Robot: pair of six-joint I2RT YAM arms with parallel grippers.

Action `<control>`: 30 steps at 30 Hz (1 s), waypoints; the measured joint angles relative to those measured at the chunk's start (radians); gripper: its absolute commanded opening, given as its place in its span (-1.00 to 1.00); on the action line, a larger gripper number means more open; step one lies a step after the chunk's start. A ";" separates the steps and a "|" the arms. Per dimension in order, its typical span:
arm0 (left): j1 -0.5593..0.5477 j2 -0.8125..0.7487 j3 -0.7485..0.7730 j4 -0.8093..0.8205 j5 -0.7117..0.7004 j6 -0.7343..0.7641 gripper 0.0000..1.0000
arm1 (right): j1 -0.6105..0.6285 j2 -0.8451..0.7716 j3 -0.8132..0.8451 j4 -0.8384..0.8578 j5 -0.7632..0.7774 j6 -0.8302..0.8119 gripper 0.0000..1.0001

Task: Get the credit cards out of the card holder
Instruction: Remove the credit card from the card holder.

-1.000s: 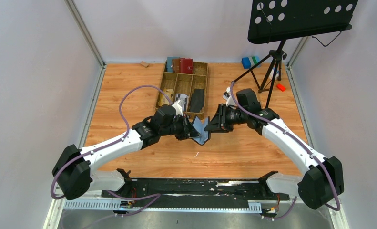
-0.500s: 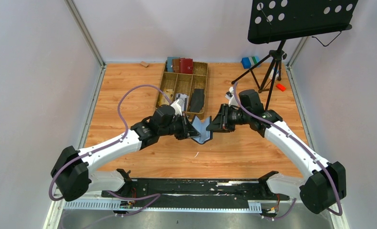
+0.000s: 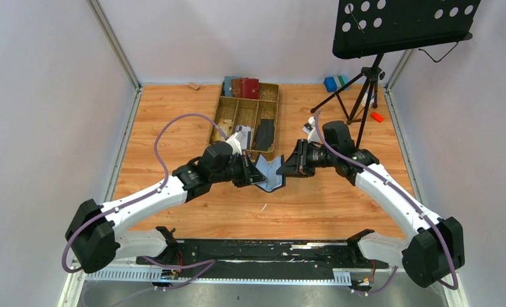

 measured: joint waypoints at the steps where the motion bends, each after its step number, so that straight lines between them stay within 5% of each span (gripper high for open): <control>1: 0.000 0.000 -0.004 0.005 0.000 -0.003 -1.00 | -0.003 -0.002 -0.012 0.017 -0.009 0.007 -1.00; 13: 0.000 0.014 -0.020 0.085 0.030 -0.030 -1.00 | -0.019 -0.003 -0.051 0.151 -0.096 0.075 -1.00; 30: -0.003 0.035 -0.025 0.085 0.038 -0.041 -1.00 | -0.021 0.044 -0.045 0.130 -0.127 0.063 -1.00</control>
